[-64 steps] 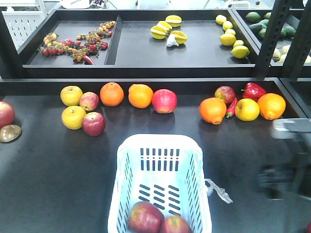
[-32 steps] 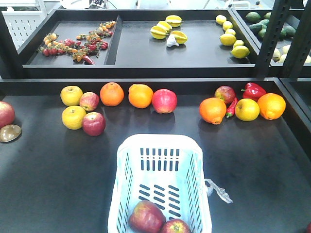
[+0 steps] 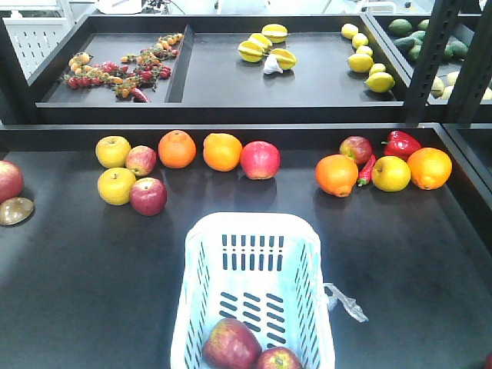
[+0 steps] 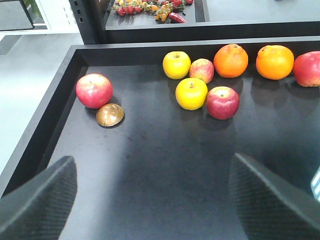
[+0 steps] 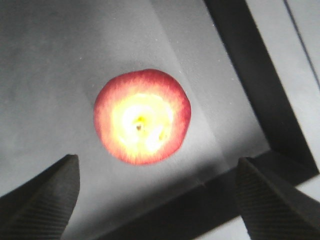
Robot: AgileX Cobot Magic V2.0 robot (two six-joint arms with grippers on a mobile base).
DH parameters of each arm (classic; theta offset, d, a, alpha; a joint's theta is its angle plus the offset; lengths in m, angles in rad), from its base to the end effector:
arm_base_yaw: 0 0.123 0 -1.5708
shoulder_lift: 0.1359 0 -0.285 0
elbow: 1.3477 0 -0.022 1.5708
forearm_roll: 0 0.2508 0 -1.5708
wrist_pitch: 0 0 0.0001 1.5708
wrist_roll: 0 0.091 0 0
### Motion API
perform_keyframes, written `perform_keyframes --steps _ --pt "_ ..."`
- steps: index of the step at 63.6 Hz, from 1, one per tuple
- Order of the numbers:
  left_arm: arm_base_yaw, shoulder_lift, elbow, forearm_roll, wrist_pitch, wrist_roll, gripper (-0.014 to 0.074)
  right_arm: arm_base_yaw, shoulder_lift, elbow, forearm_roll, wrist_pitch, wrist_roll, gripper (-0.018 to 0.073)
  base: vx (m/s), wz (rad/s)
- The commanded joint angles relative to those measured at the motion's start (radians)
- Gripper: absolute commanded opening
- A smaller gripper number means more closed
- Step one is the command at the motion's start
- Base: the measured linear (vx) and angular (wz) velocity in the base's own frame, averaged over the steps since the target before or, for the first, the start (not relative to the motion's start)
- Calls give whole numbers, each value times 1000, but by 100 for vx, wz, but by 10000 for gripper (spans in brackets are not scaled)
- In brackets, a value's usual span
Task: Pick three apples into basket with both arms
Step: 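Move the right gripper back to the remaining red apple, then close the right gripper on the third red apple and lift it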
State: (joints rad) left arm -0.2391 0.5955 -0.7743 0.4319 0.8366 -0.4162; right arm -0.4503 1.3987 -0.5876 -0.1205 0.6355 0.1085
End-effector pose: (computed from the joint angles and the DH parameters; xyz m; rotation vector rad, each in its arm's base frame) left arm 0.1029 0.0041 0.3573 -0.0633 2.0660 0.1122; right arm 0.1875 -0.0979 0.1695 0.6842 2.8619 -0.1717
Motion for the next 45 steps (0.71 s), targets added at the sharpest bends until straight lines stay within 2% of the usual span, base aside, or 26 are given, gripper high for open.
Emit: perform_keyframes --steps 1,25,45 --pt "1 3 -22 21 -54 -7 585 -7 10 -22 -26 -55 8 594 0 0" --pt "1 3 -22 21 -54 -7 585 -7 144 -22 -18 -153 14 594 0 0" --pt "1 3 -22 21 -54 -7 585 -7 312 -22 -7 -179 14 594 0 0"
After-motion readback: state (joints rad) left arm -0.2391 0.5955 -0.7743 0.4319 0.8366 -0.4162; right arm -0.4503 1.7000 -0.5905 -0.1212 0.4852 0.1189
